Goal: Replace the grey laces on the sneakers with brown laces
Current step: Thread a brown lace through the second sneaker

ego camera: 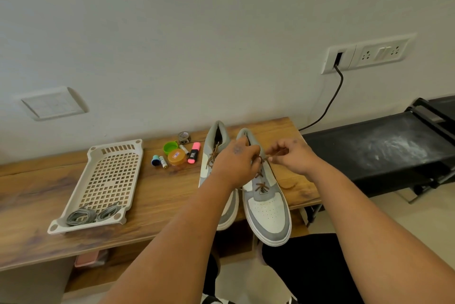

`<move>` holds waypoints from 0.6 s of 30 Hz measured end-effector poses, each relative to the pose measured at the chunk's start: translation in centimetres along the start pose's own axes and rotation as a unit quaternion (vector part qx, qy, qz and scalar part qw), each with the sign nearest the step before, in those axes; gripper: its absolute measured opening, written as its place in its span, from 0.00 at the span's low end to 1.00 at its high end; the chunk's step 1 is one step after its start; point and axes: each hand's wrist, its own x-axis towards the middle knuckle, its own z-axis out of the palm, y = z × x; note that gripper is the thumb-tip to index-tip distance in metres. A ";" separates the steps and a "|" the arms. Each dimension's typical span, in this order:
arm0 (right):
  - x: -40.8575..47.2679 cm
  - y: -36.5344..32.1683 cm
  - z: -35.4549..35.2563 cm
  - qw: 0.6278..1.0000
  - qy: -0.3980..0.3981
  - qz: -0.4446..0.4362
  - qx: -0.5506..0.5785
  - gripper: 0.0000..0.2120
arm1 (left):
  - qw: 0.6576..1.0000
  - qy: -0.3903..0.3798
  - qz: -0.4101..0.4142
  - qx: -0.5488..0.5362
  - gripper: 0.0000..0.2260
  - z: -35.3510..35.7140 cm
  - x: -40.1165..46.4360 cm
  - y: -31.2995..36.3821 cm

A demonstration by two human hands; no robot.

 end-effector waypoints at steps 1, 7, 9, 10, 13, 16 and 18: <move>-0.1 -0.2 0.2 1.000 -0.003 -0.003 0.006 0.08 | 1.000 0.015 0.015 0.013 0.10 0.1 0.1 0.0; -0.5 -1.1 1.1 0.999 0.006 -0.023 -0.030 0.09 | 0.998 0.063 0.015 -0.003 0.10 0.6 0.2 -0.1; -0.4 -1.2 1.3 1.000 0.002 -0.018 -0.022 0.09 | 0.997 0.066 0.007 -0.025 0.09 0.6 0.1 -0.2; -0.3 -1.2 1.4 1.000 0.000 -0.015 -0.020 0.09 | 0.997 0.067 0.004 -0.039 0.09 0.6 0.1 -0.2; -0.5 -1.2 1.2 0.999 -0.005 -0.022 -0.033 0.08 | 0.997 0.058 -0.005 -0.052 0.07 0.5 -0.1 -0.3; -0.6 -1.1 1.0 0.998 -0.006 -0.029 -0.049 0.08 | 0.994 0.010 -0.056 -0.090 0.05 0.8 0.0 -0.1; -0.6 -1.1 1.1 0.999 -0.004 -0.029 -0.034 0.10 | 0.960 -0.046 -0.158 -0.227 0.08 0.9 0.3 0.5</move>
